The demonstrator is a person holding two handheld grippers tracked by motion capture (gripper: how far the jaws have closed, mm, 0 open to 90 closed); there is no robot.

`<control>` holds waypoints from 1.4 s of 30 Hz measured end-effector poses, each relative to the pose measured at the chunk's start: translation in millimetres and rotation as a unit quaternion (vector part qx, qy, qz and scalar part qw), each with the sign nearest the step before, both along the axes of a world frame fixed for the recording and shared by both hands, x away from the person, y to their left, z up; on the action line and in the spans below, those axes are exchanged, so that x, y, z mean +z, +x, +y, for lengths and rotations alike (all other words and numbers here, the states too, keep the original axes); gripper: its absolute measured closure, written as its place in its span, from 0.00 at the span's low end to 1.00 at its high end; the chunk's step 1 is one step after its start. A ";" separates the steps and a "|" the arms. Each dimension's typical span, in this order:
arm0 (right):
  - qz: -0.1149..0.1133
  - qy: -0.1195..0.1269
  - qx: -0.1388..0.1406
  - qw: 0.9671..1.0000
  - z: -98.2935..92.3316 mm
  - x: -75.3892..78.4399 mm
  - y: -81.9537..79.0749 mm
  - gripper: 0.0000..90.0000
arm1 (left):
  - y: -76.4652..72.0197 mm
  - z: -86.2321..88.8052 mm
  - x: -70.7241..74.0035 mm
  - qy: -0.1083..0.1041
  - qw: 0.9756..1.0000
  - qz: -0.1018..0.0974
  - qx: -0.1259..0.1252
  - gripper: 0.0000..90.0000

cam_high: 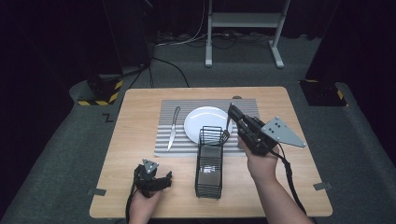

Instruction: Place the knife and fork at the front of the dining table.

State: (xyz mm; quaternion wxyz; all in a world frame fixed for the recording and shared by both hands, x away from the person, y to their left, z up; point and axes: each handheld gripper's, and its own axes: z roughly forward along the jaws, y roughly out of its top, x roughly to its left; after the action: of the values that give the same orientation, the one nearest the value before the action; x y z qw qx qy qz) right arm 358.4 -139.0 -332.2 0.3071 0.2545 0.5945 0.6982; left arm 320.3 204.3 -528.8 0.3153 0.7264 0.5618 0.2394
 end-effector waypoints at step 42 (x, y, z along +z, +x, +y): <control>0.086 -0.053 -0.121 0.987 -89.7 -80.5 30.8 0.97 | 0.0 -0.1 0.0 0.001 1.000 0.000 0.000 0.12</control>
State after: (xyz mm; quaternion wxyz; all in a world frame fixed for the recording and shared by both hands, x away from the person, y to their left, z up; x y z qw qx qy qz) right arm 389.2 -228.7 -412.7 0.3500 0.3677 0.6194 0.5989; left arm 320.3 204.2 -528.8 0.3149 0.7265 0.5617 0.2397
